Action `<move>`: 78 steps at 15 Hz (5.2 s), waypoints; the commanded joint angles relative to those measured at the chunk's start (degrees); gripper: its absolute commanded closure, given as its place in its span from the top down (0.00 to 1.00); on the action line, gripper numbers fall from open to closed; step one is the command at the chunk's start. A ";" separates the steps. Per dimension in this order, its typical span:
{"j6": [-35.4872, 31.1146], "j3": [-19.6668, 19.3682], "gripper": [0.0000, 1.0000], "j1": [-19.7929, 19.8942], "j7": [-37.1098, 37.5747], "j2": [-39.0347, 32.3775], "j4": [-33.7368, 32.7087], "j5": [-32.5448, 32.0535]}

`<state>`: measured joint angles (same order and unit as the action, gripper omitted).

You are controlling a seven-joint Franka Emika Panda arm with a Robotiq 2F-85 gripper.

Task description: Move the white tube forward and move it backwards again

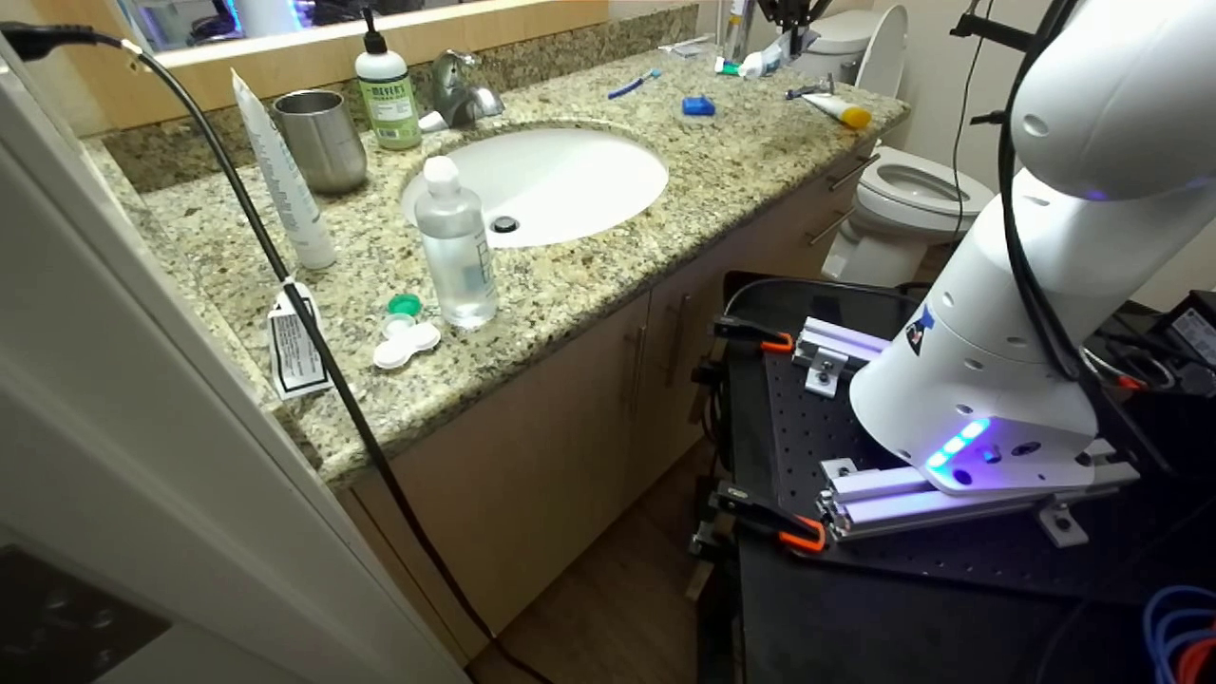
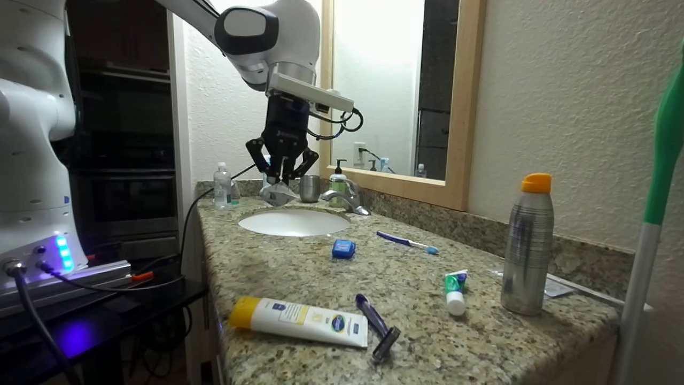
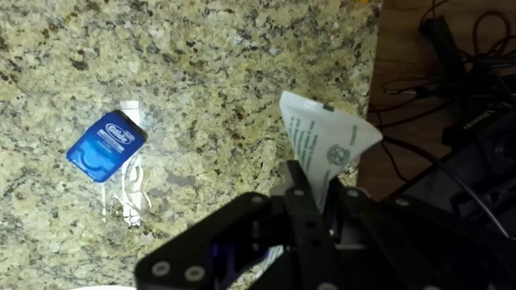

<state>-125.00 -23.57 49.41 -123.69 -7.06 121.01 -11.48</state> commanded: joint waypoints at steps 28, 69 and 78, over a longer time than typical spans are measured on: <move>-24.96 -6.86 0.03 -10.55 -5.16 18.40 34.31 2.74; 12.70 -5.14 1.00 -14.81 -2.63 16.41 15.55 4.32; -0.96 -6.43 1.00 -15.44 -3.33 7.81 21.11 14.92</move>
<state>-119.13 -28.41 34.34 -125.18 3.50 139.23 -0.18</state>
